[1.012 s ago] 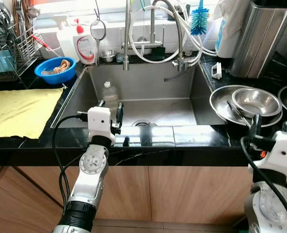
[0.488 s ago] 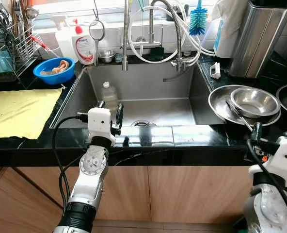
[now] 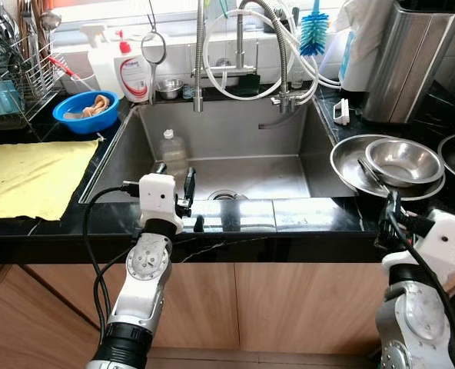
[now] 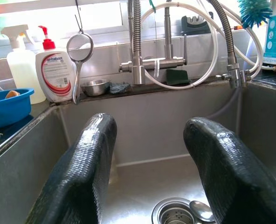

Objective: Kitchen organization

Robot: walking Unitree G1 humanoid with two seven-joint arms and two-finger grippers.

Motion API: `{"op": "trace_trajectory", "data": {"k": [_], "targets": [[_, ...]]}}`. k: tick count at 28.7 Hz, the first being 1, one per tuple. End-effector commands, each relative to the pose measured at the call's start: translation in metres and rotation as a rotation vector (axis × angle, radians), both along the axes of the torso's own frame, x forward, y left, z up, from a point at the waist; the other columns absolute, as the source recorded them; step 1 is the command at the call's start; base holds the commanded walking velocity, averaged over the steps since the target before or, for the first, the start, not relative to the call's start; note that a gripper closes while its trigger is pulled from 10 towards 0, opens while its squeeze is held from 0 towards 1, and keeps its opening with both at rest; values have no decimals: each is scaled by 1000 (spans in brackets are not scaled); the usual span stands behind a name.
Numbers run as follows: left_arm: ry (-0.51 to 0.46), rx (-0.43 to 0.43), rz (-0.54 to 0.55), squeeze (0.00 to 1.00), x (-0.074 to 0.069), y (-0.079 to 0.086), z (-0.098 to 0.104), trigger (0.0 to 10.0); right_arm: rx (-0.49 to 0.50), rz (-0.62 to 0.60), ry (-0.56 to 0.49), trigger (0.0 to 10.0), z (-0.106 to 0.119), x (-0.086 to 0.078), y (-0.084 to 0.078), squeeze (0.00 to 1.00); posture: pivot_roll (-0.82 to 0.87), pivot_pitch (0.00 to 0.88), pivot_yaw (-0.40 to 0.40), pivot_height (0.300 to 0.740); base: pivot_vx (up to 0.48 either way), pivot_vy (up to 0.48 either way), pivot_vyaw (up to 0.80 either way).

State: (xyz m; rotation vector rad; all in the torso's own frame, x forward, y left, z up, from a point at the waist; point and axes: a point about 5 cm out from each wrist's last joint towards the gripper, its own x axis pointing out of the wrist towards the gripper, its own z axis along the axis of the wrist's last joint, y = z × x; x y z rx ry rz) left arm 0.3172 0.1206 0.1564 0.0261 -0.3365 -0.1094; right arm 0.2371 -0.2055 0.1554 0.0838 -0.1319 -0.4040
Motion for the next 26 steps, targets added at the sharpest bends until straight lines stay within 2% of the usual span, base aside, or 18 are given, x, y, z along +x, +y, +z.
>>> {"op": "trace_trajectory", "data": {"k": [1,3,4,5,6,7,8,26], "targets": [[9,-1,16,0,0,4,-1,10000,21,11,8,10000,-2,2,2,0,-166,0,71,740,0,0,0],[10,-1,17,0,-1,4,-1,10000,26,12,7,10000,-2,2,2,0,-166,0,71,740,0,0,0],[10,-1,17,0,-1,4,-1,10000,27,12,8,6824,-2,2,2,0,-166,0,71,740,0,0,0],[9,-1,17,0,0,4,-1,10000,30,11,9,2510,-3,3,2,0,-166,0,71,740,0,0,0],[7,0,16,0,0,3,-1,10000,36,6,16,667,-4,3,2,0,-166,0,71,740,0,0,0],[7,0,16,0,0,3,-1,10000,36,6,16,667,-4,3,2,0,-166,0,71,740,0,0,0],[5,0,14,0,0,3,0,10000,43,6,14,0,-5,3,2,0,-164,0,72,740,0,0,0],[1,2,18,0,0,3,1,10000,56,10,9,0,-3,5,3,0,-163,0,72,740,0,0,0]]}}
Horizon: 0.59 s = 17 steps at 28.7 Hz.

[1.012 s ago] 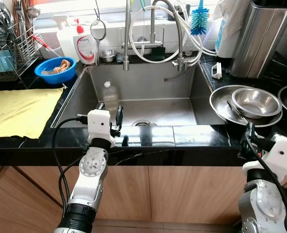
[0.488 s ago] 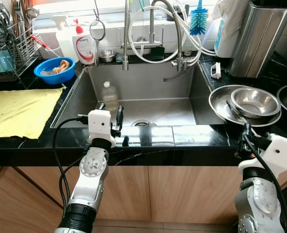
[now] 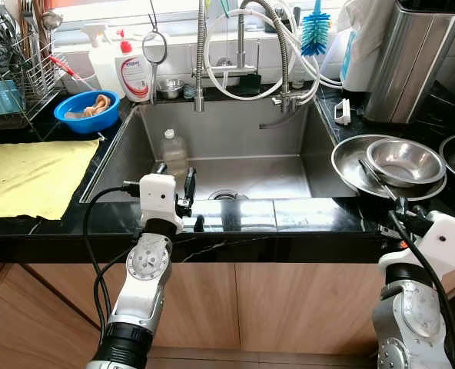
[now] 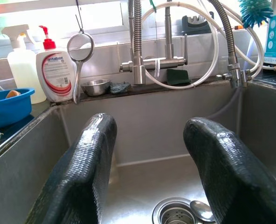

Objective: Kitchen organization

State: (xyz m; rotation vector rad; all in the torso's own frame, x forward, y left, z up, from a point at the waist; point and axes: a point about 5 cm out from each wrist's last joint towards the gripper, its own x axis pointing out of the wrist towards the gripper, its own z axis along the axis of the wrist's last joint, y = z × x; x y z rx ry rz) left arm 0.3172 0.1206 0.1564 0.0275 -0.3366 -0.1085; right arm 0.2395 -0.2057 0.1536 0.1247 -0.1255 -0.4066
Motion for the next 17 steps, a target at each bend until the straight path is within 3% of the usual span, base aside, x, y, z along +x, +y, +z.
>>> {"op": "trace_trajectory", "data": {"k": [1,13,14,15,16,17], "targets": [[1,1,18,0,0,4,1,10000,17,13,9,0,-1,3,3,0,-164,0,72,740,0,0,0],[-8,-1,22,0,2,4,4,10000,40,87,-28,0,5,8,14,0,-164,0,72,740,0,0,0],[-8,0,22,0,2,4,4,10000,37,115,-39,1569,7,9,18,0,-164,0,72,740,0,0,0],[-8,0,22,0,2,4,4,10000,37,123,-42,1569,8,9,19,0,-164,0,72,740,0,0,0],[-9,0,23,0,2,4,4,10000,34,132,-43,9608,8,10,20,0,-163,0,72,740,0,0,0],[-9,0,23,0,2,4,4,10000,29,139,-42,10000,8,10,21,0,-163,0,72,740,0,0,0]]}}
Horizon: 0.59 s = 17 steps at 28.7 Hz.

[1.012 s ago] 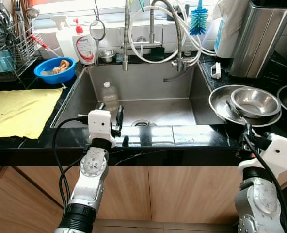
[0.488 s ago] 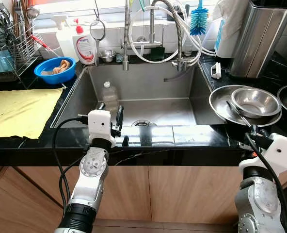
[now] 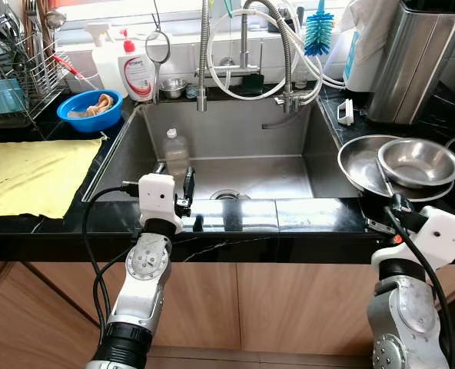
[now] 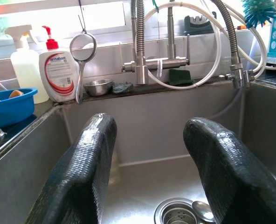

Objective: Kitchen organization

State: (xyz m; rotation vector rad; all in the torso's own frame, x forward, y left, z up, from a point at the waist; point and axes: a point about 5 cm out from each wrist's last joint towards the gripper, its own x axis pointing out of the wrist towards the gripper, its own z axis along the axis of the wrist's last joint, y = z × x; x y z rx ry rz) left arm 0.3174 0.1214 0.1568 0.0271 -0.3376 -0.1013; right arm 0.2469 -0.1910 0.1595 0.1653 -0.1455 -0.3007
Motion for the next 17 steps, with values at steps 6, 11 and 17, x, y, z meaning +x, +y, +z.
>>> {"op": "trace_trajectory", "data": {"k": [6,11,17], "targets": [[-10,3,21,0,2,4,4,10000,-18,99,-72,10000,14,6,15,0,-161,0,72,740,0,0,0],[-12,3,22,0,2,4,5,10000,-83,128,-132,10000,27,8,21,0,-163,0,75,740,0,0,0],[-11,1,18,0,3,3,4,10000,-165,196,-151,10000,40,17,27,0,-172,0,77,740,0,0,0]]}}
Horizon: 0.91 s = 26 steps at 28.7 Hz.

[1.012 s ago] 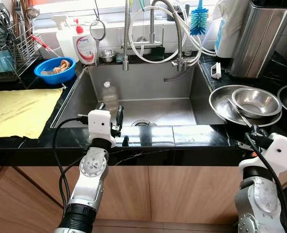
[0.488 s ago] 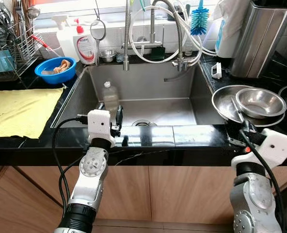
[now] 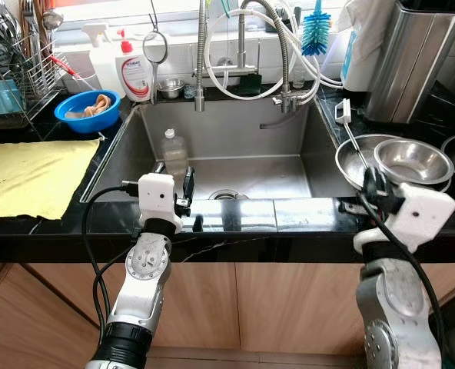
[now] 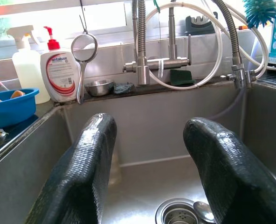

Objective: Kitchen organization

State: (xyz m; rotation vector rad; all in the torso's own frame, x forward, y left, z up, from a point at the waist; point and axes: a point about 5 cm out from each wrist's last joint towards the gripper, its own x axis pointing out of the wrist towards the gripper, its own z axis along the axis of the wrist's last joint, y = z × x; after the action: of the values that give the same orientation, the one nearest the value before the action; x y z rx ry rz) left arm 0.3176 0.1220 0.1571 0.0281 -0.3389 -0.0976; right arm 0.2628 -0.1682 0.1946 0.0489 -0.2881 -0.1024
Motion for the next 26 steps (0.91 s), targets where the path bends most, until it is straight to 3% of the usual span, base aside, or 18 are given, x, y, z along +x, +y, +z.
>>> {"op": "trace_trajectory", "data": {"k": [1,2,3,7,10,13,18,21,26], "targets": [[-10,0,14,0,3,3,4,10000,-26,20,-2,10000,5,3,4,0,-172,0,77,740,0,0,0],[-10,0,14,0,3,3,4,10000,-45,56,56,10000,2,11,6,0,-172,0,77,740,0,0,0],[-9,0,14,0,3,2,4,10000,-154,91,129,10000,-3,20,9,0,-181,0,82,740,0,0,0],[-9,-1,8,0,3,1,4,10000,-87,127,180,10000,-5,37,9,0,-180,0,83,740,0,0,0],[-10,-1,5,0,4,0,5,10000,-106,176,195,10000,-2,47,16,0,-180,0,85,740,0,0,0],[-13,-2,5,0,5,-1,6,10000,-194,316,259,10000,-6,68,40,0,-170,0,81,740,0,0,0],[-14,-1,4,0,5,-1,6,10000,-228,359,331,10000,-19,75,47,0,-159,0,78,740,0,0,0],[-19,1,6,0,5,0,7,10000,-269,375,434,10000,-42,82,52,0,-140,0,71,740,0,0,0],[-20,4,10,0,3,2,6,10000,-276,333,457,10000,-44,91,45,0,-138,0,73,740,0,0,0]]}}
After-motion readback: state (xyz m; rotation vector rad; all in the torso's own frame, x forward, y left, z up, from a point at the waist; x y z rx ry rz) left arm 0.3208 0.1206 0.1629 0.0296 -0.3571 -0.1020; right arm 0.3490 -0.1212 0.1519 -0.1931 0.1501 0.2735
